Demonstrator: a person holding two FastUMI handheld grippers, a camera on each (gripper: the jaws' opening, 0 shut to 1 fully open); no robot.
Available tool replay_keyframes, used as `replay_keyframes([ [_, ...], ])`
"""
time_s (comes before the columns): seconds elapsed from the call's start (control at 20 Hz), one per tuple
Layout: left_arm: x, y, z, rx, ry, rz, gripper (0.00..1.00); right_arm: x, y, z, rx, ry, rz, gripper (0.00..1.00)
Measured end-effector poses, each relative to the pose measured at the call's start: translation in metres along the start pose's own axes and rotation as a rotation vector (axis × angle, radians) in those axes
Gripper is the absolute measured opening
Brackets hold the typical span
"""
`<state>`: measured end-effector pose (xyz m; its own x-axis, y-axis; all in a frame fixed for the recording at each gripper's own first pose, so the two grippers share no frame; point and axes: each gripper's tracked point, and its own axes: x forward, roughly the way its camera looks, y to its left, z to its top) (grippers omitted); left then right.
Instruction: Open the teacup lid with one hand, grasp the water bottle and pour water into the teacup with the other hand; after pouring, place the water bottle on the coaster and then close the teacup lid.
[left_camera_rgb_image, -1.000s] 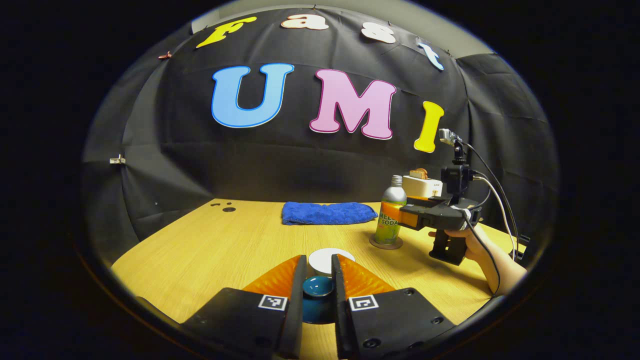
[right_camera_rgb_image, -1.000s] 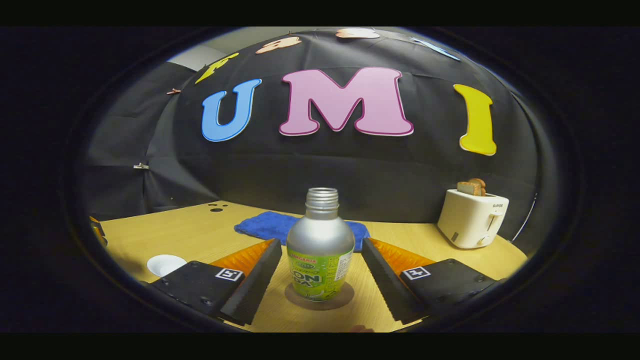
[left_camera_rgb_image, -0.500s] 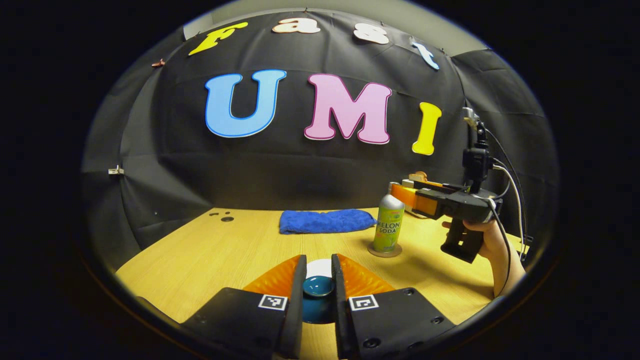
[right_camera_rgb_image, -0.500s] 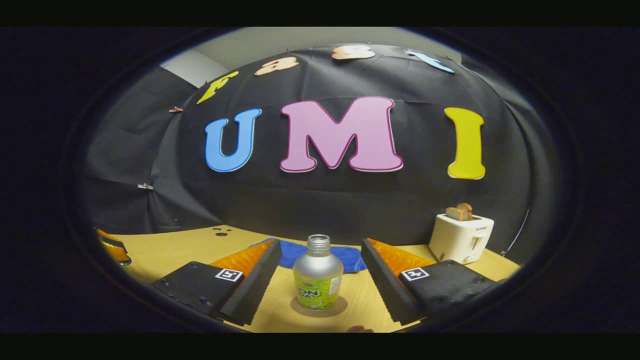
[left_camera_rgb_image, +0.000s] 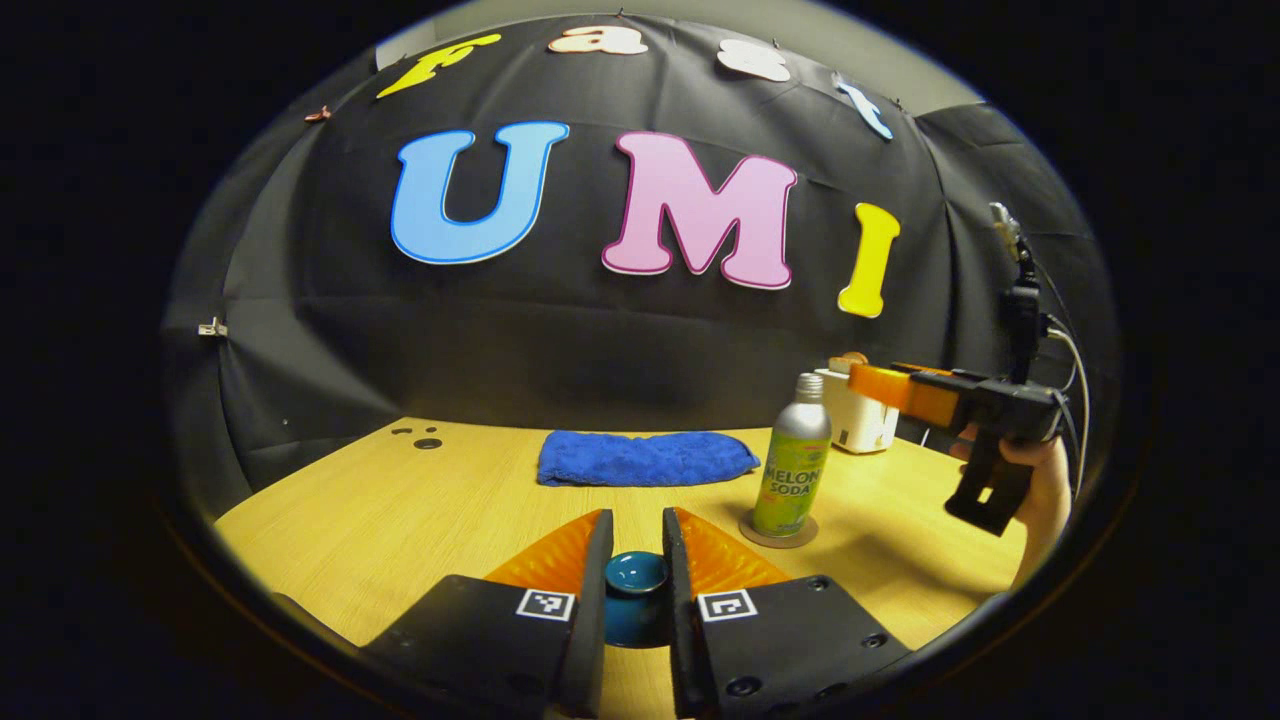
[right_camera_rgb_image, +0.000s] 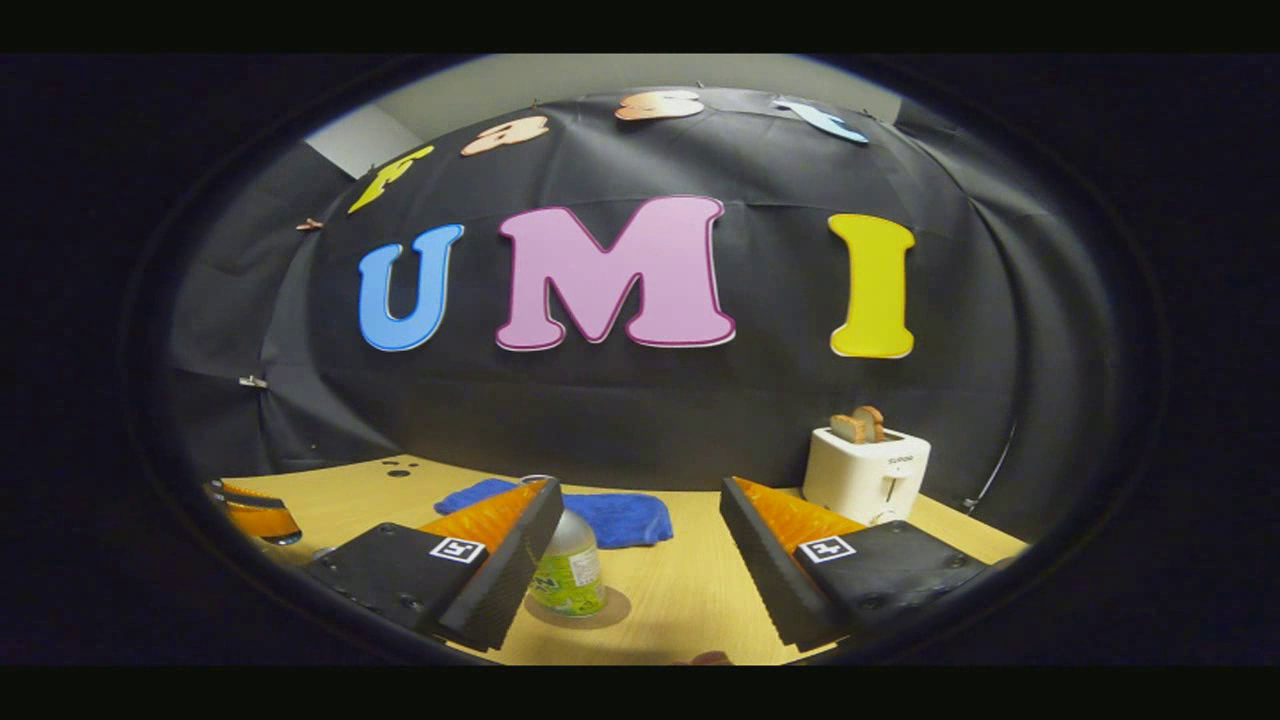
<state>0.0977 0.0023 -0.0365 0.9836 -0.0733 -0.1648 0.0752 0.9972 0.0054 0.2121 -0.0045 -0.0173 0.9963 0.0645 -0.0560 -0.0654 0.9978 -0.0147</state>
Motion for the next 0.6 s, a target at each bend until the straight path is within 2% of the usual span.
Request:
replay_keyframes([
  [0.3, 0.023, -0.003, -0.025, 0.012, 0.046, -0.002, 0.30, -0.005, -0.031, 0.008, -0.073, -0.014, -0.105, 0.98],
  [0.45, 0.033, -0.006, -0.033, 0.017, 0.072, -0.009, 0.30, -0.004, -0.022, 0.006, -0.065, -0.012, -0.086, 0.98],
  [0.6, 0.040, -0.009, -0.038, 0.020, 0.088, -0.013, 0.31, -0.002, -0.021, 0.003, -0.140, -0.005, -0.099, 0.96],
])
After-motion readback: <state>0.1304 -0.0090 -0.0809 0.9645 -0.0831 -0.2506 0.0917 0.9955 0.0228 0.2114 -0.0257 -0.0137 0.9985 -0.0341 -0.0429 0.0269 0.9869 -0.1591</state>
